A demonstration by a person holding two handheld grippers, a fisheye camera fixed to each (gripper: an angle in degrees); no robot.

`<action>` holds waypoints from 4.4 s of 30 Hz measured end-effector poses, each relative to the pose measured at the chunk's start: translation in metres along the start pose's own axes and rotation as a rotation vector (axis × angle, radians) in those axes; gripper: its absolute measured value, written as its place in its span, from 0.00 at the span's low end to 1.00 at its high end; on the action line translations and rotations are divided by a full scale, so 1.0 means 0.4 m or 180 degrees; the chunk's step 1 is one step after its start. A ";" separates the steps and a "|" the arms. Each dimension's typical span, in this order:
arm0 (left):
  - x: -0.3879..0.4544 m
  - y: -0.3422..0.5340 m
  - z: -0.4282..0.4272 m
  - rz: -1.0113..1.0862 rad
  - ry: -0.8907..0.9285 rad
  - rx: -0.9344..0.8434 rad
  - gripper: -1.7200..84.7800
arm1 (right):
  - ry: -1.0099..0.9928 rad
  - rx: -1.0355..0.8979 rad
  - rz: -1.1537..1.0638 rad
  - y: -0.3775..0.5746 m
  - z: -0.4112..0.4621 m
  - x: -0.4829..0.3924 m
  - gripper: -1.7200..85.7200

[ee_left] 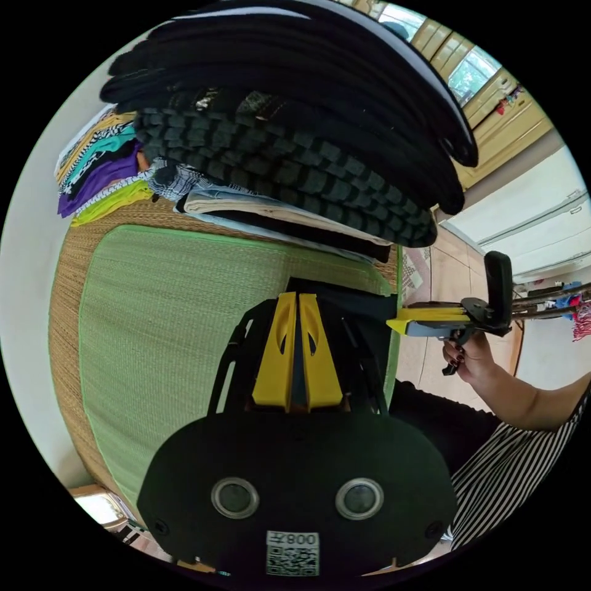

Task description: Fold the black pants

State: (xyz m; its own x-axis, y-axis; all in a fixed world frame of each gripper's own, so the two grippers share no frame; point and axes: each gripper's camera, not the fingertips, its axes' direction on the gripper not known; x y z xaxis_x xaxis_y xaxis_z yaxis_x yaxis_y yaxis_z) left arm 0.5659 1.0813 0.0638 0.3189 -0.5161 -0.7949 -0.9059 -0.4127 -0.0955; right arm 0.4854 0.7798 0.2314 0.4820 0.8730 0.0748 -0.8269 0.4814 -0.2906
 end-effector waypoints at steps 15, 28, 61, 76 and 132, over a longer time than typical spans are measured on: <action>-0.028 -0.003 0.064 0.0112 -0.0109 -0.0274 0.03 | 0.0281 -0.0108 -0.0093 -0.005 0.118 -0.037 0.02; -0.148 0.242 -0.069 -0.0403 0.0310 0.0426 0.04 | 0.0991 -0.0284 -0.0629 -0.037 0.273 -0.195 0.02; -0.432 1.681 -0.313 -0.3047 0.0528 0.1215 0.05 | -0.0254 -0.3073 -0.3089 0.122 1.378 -1.039 0.08; -0.606 1.737 -0.397 -0.2119 0.0565 0.0499 0.07 | -0.0459 -0.2649 -0.3236 0.263 1.410 -1.107 0.02; -0.346 2.449 -0.515 -0.3055 -0.0119 0.1694 0.02 | -0.0088 -0.2810 -0.3537 0.264 1.672 -1.381 0.06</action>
State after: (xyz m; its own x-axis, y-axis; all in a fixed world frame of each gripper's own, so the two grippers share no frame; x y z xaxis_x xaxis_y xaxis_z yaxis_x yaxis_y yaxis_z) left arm -0.3081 0.5938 0.2038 0.9549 -0.1267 -0.2684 -0.2926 -0.2491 -0.9232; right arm -0.0621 0.4007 0.7975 0.7370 0.0847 0.6705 0.4273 0.7103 -0.5594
